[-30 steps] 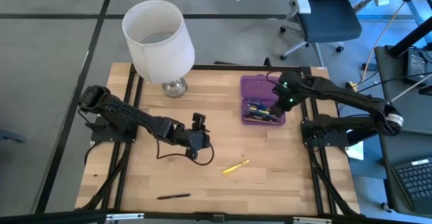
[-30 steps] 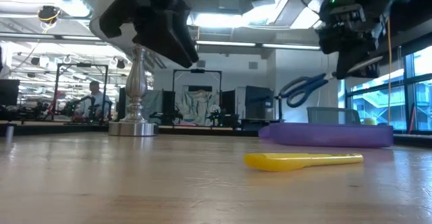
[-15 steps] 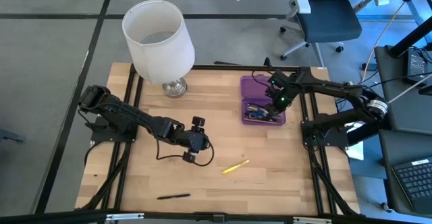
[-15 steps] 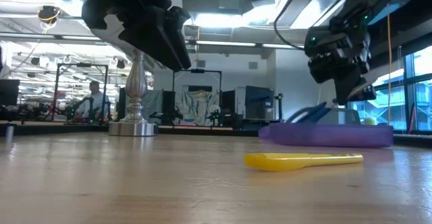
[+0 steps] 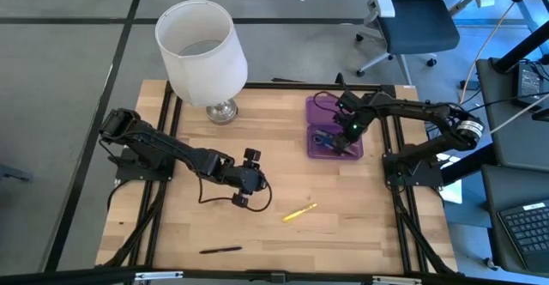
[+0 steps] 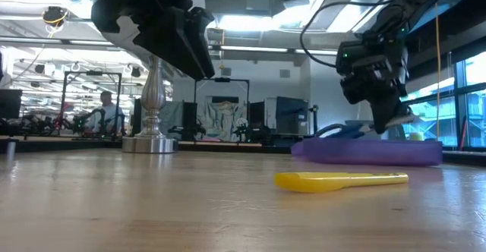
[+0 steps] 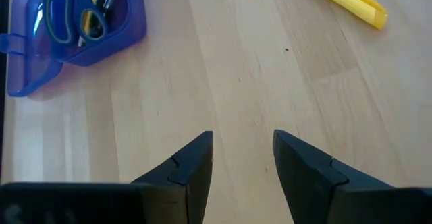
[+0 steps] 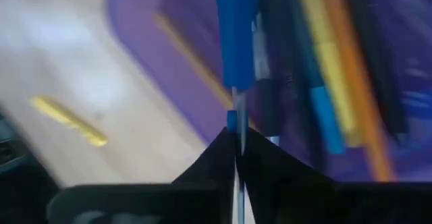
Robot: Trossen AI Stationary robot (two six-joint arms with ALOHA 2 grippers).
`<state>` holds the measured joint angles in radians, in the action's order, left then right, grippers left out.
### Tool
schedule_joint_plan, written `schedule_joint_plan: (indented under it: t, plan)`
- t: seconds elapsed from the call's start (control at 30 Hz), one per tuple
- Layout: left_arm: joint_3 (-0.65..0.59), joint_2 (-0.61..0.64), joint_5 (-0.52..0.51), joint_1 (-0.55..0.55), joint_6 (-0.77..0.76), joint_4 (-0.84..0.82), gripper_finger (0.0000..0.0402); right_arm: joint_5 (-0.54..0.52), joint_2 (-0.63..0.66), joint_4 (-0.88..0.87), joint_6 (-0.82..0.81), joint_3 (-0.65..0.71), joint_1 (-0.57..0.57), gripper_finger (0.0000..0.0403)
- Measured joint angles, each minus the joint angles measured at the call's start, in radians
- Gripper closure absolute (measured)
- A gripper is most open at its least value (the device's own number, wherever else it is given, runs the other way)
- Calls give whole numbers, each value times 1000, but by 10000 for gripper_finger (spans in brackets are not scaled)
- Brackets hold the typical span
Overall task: Pick & place school supplies into a supply box
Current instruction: Put the blue scissors into the purple supply box
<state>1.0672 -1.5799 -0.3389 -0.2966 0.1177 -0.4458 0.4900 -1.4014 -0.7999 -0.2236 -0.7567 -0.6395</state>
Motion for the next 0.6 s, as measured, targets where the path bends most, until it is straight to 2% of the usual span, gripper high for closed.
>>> schedule_joint_plan:
  t: [0.17, 0.4, 0.6]
  plan:
    - [0, 0, 0, 0, 0, 0, 256, -101, 0, 1, 54, 0, 0, 359]
    - [0, 0, 0, 0, 0, 0, 254, -143, 0, 2, 154, 0, 0, 357]
    - [0, 0, 0, 0, 0, 0, 258, -143, 0, 3, 176, 0, 0, 357]
